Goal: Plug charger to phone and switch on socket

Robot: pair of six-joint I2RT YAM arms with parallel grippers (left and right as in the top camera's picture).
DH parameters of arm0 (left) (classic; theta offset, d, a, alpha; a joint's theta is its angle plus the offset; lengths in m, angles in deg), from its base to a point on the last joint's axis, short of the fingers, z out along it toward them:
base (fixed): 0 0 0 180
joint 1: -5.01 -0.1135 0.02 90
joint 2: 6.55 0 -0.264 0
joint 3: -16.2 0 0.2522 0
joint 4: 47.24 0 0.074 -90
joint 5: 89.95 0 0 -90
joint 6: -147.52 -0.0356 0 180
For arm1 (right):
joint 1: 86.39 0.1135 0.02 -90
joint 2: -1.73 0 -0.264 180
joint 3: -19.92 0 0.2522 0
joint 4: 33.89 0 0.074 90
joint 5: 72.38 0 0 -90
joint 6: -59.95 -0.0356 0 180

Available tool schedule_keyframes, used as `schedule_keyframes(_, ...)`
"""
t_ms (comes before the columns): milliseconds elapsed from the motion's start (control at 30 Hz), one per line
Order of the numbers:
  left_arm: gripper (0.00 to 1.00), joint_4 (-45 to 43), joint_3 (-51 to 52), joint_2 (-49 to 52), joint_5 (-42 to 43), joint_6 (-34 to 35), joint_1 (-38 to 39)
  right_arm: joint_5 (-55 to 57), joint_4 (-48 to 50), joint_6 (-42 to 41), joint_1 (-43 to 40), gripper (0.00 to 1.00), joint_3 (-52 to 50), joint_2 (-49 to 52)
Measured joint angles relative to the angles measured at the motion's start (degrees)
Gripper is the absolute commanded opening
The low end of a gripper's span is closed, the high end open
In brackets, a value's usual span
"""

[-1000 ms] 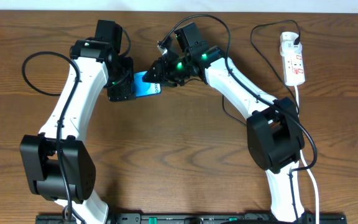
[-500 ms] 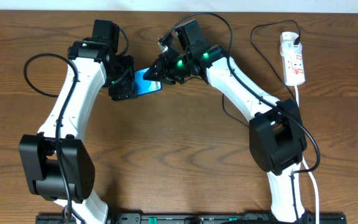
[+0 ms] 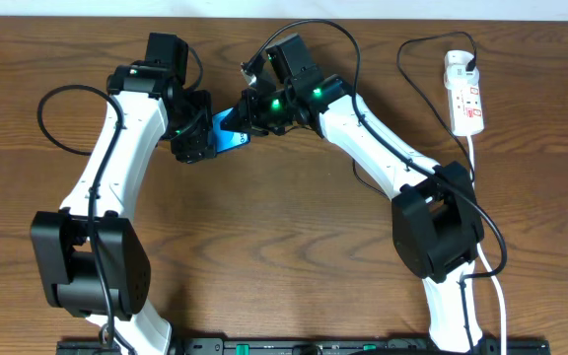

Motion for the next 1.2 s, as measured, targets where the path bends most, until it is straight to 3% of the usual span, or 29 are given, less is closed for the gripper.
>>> schedule_keyframes(367, 0.08, -0.1, 0.0, 0.0, 0.0, 0.0, 0.0, 0.2, 0.2, 0.0, 0.0, 0.01, 0.0, 0.0)
schedule_keyframes(467, 0.17, -0.2, 0.0, 0.0, 0.0, 0.0, 0.0, 0.1, 0.4, 0.0, -0.1, 0.01, 0.0, 0.0)
schedule_keyframes(500, 0.27, -0.3, 0.0, 0.0, 0.0, 0.0, 0.0, 0.1, 0.4, 0.0, -0.2, 0.01, 0.0, 0.0)
schedule_keyframes(600, 0.40, -0.6, 0.0, 0.0, 0.4, 0.0, 0.0, -0.2, 0.5, 0.2, -0.6, 0.01, 0.0, 0.0)
schedule_keyframes(1200, 0.89, -3.3, -0.5, -0.1, 5.4, -0.7, 0.8, -2.6, 1.6, -0.2, -9.1, 0.01, -0.3, 0.0)
